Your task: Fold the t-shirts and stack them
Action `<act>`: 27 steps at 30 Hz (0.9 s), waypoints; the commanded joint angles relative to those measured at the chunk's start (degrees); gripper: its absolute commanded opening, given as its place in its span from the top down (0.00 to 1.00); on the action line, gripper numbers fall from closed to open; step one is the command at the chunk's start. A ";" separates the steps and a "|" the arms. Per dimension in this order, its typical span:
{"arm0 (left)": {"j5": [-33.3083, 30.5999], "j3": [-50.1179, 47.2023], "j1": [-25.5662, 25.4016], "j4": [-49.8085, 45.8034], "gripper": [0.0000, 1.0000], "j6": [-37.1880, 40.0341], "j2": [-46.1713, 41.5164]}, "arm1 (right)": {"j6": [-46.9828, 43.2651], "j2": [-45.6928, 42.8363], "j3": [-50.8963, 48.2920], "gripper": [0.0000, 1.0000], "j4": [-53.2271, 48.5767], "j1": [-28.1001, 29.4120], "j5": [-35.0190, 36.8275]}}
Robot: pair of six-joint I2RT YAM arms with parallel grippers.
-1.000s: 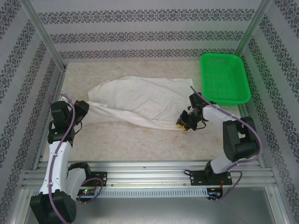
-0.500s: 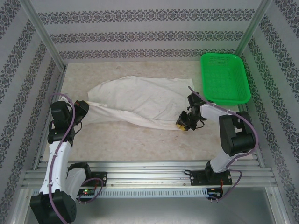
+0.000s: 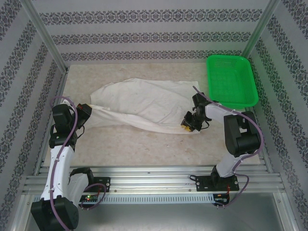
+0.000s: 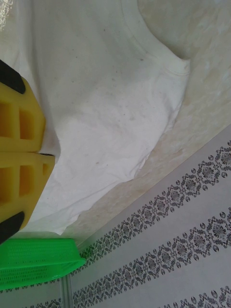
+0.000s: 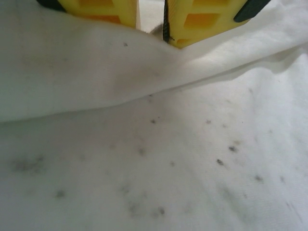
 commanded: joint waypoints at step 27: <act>-1.25 0.40 0.39 -5.73 1.00 5.15 -7.19 | -4.83 -14.36 4.15 1.00 -13.30 -4.50 5.52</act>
